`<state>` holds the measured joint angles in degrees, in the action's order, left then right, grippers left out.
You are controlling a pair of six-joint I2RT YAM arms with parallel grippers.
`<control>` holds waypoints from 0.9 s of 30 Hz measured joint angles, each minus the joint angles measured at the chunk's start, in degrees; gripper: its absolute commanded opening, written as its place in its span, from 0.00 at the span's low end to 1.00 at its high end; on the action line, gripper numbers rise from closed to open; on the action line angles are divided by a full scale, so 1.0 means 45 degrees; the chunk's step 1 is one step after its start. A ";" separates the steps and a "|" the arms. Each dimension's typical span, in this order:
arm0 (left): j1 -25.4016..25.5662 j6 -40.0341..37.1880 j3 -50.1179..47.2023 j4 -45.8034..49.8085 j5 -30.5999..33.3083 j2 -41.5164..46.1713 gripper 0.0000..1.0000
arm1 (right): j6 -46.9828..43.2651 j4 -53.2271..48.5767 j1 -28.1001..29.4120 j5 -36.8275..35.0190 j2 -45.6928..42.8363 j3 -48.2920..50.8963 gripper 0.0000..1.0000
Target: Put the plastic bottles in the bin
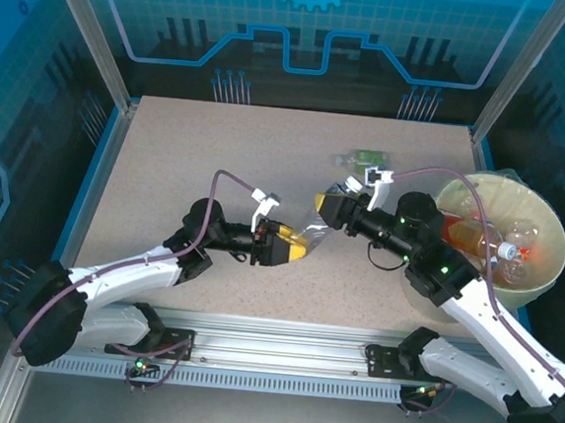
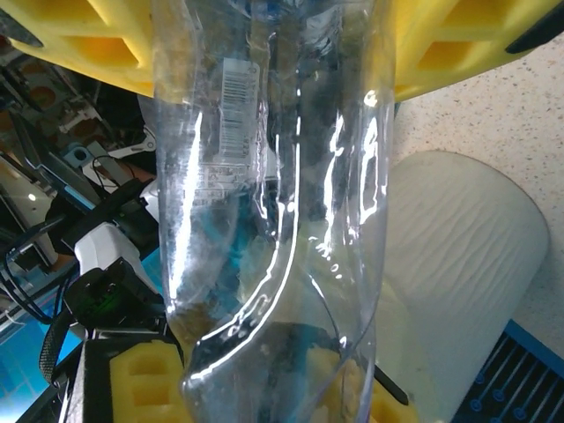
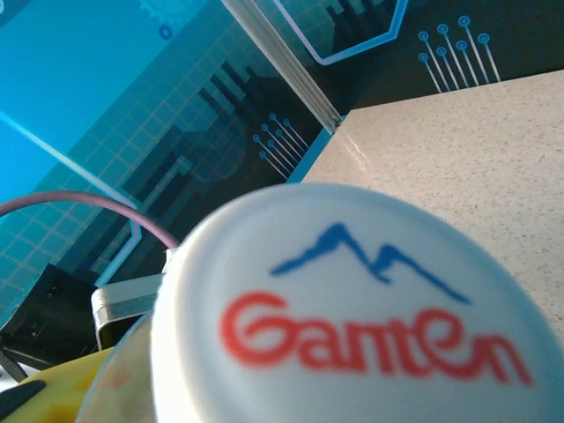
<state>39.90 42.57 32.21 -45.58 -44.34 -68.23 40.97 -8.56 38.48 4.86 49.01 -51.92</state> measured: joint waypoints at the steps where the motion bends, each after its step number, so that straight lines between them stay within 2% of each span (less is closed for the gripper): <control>1: 0.0049 0.0058 0.0068 -0.0117 -0.0049 -0.0136 0.63 | -0.0005 -0.0185 0.0029 -0.0214 -0.0214 0.0029 0.43; 6: -0.0010 0.0325 0.0121 -0.0223 0.0233 -0.0432 0.72 | -0.0792 -0.2263 0.0034 -0.1821 -0.1545 -0.0364 0.43; 11: -0.0010 0.0136 0.0121 0.0301 0.0738 -0.0384 0.90 | -0.2103 -0.5683 0.0029 -0.5013 -0.2463 -0.2905 0.41; 13: -0.0010 -0.0024 0.0092 0.0996 0.1316 -0.0141 0.94 | -0.2618 -0.6727 0.0029 -0.6120 -0.2807 -0.3929 0.40; 15: -0.0024 -0.0287 -0.0068 0.1928 0.2142 0.0505 0.99 | -0.3167 -0.7621 0.0029 -0.7150 -0.3172 -0.4949 0.40; 19: -0.0068 -0.1059 -0.0525 0.4318 0.4323 0.2565 0.99 | -0.4211 -0.8903 0.0029 -0.9272 -0.3774 -0.6635 0.39; 23: -0.0068 -0.1836 -0.0563 0.6999 0.7043 0.4323 0.99 | -0.5095 -0.9700 0.0029 -1.1774 -0.4197 -0.7106 0.37; 27: -0.0073 -0.2341 -0.0597 0.8757 0.9126 0.5129 0.99 | -0.5901 -1.0355 0.0029 -1.4430 -0.4031 -0.7169 0.38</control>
<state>39.57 32.03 29.52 -6.17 -3.27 -45.15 14.41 -55.16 38.61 -60.07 30.87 -84.18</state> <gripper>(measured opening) 0.992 0.527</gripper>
